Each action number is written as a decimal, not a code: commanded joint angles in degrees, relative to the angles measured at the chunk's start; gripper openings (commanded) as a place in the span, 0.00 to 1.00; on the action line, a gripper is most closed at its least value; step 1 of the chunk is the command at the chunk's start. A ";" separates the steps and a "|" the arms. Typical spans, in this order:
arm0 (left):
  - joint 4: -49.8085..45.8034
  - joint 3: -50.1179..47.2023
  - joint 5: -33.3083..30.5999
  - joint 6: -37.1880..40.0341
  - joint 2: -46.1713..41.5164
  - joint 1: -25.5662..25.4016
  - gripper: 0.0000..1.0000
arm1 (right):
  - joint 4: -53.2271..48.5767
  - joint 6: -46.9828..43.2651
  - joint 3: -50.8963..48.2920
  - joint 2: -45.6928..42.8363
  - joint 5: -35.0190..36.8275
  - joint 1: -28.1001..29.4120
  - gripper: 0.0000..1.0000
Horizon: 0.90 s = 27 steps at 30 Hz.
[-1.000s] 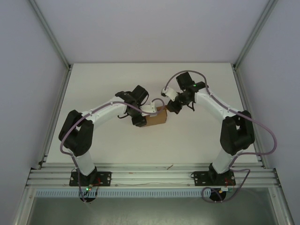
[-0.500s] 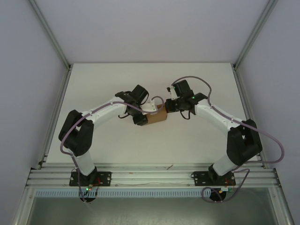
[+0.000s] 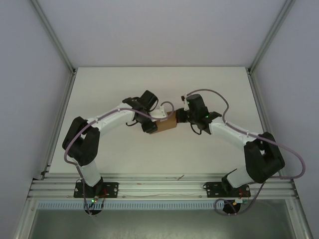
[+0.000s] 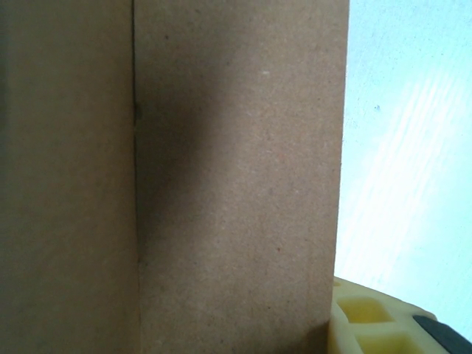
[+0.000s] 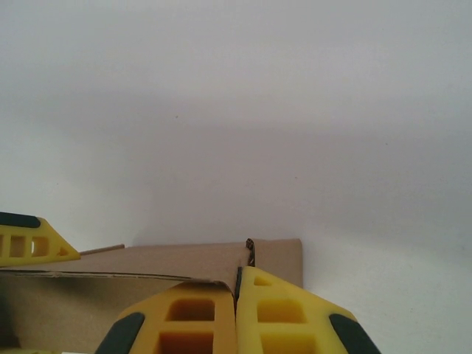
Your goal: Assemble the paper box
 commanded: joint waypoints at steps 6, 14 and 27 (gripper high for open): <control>2.39 -0.59 -0.29 -1.13 1.49 0.39 0.46 | -2.96 -2.53 -5.82 1.81 7.68 2.97 0.00; 4.52 -1.07 -1.23 -2.51 -0.17 0.56 0.54 | -0.28 -4.28 -8.67 4.89 13.56 4.54 0.00; 11.98 -8.13 -4.78 -11.83 -13.83 0.56 0.96 | -1.84 -1.71 -5.78 2.82 22.24 8.74 0.00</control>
